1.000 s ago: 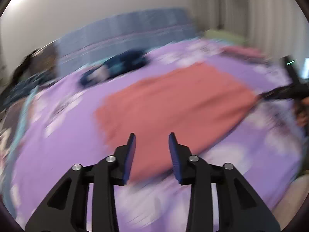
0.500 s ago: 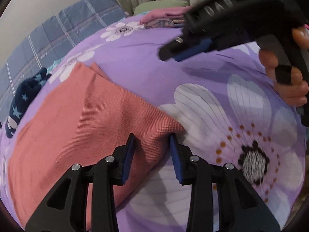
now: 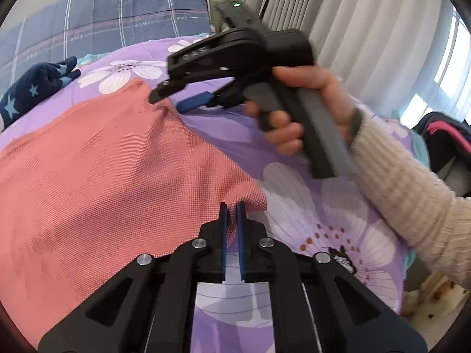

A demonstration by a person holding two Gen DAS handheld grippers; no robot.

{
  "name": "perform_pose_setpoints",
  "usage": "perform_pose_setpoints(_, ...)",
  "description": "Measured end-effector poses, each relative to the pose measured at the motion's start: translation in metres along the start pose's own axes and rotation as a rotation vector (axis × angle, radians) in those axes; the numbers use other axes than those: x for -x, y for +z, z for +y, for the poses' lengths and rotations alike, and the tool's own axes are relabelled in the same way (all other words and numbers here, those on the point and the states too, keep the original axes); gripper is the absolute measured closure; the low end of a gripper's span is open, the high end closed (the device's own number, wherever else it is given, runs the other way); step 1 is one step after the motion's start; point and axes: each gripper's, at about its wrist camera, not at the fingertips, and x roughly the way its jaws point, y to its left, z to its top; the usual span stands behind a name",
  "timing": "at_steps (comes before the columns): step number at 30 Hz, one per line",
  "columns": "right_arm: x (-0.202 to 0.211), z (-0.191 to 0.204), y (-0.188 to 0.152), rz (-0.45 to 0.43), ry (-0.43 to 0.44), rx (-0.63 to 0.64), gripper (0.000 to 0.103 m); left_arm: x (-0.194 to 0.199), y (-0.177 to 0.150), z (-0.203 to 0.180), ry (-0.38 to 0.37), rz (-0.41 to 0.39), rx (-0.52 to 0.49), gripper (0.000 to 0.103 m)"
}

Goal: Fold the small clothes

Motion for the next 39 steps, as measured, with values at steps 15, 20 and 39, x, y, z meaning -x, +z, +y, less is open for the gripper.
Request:
perform_pose_setpoints(15, 0.0, 0.003, 0.007, -0.049, -0.044, 0.032, 0.097, -0.035, 0.005, -0.037, 0.105, 0.017, -0.189, 0.045)
perform_pose_setpoints(20, 0.002, 0.003, 0.006, -0.053, -0.04, 0.033, 0.097, -0.059, 0.008, -0.042, 0.175, 0.096, -0.246, 0.089)
perform_pose_setpoints(39, 0.044, 0.035, -0.015, -0.176, -0.175, 0.2, 0.099, -0.041, 0.005, -0.011, -0.031, 0.075, -0.145, 0.076)
